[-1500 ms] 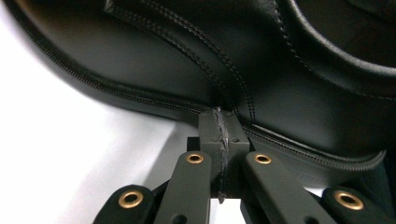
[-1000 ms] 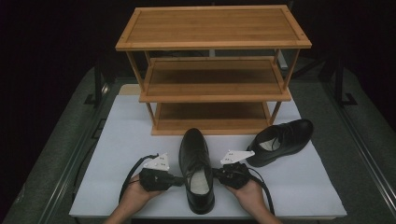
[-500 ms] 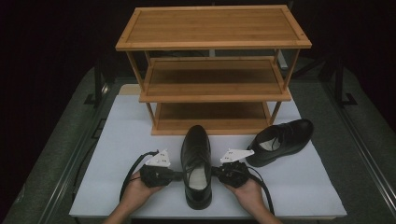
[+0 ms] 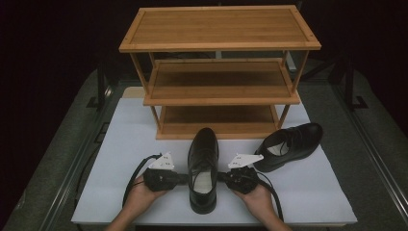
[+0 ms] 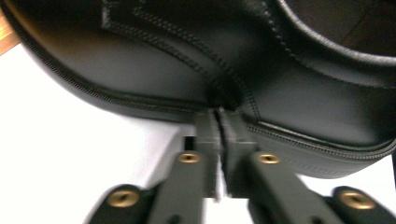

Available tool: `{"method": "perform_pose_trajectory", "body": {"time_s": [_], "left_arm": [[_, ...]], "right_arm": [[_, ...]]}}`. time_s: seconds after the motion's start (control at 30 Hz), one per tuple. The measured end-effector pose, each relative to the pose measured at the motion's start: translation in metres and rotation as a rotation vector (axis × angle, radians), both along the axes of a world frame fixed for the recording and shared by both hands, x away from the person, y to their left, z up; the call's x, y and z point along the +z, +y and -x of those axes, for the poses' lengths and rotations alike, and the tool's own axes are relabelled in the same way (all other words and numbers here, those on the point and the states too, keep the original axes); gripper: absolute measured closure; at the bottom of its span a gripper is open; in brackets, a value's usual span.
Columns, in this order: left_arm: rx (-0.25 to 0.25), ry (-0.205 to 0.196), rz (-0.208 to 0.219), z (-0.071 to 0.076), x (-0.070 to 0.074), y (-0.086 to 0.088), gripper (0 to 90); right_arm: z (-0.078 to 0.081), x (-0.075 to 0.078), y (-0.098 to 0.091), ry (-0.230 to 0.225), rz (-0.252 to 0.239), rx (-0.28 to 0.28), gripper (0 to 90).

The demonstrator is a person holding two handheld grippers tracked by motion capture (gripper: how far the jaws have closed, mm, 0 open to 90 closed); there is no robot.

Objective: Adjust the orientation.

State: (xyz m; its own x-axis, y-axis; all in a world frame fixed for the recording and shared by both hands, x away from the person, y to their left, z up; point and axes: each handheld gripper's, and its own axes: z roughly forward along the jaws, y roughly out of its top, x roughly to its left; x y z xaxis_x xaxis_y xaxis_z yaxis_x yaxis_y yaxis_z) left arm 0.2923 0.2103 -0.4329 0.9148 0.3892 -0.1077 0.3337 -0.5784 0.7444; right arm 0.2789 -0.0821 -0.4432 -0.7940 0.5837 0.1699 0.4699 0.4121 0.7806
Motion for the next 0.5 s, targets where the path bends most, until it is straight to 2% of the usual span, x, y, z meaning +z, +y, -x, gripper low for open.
{"method": "perform_pose_trajectory", "body": {"time_s": [0.1,0.13,0.17,0.2,0.27,0.3,0.33,0.4,0.43,0.5], "left_arm": [[0.044,-0.012,-0.001,0.000,0.003,0.009,68.1],[0.069,-0.023,-0.017,0.001,0.005,0.015,58.4],[0.069,-0.023,-0.017,0.001,0.005,0.015,53.1],[0.104,-0.027,-0.048,0.001,0.006,0.023,45.1],[0.122,-0.039,-0.065,0.003,0.007,0.027,37.4],[0.142,-0.055,-0.087,0.003,0.007,0.034,37.4],[0.161,-0.056,-0.105,0.004,0.007,0.039,31.7],[0.198,-0.059,-0.117,0.005,0.007,0.050,20.4],[0.216,-0.055,-0.119,0.005,0.006,0.056,20.4],[0.262,-0.051,-0.126,0.008,0.006,0.073,14.3]], "right_arm": [[0.001,0.003,-0.008,-0.008,-0.001,-0.016,89.7],[0.001,0.005,-0.014,-0.013,0.000,-0.027,89.7],[0.001,0.005,-0.014,-0.013,0.000,-0.027,89.7],[0.002,0.007,-0.020,-0.015,-0.001,-0.036,89.6],[0.003,0.008,-0.022,-0.016,-0.001,-0.040,89.6],[0.003,0.010,-0.025,-0.017,-0.003,-0.046,89.4],[0.004,0.011,-0.029,-0.019,-0.005,-0.049,88.6],[0.007,0.014,-0.038,-0.026,-0.005,-0.062,86.4],[0.007,0.014,-0.038,-0.026,-0.005,-0.062,86.4],[0.010,0.016,-0.048,-0.031,0.000,-0.080,86.0]]}}
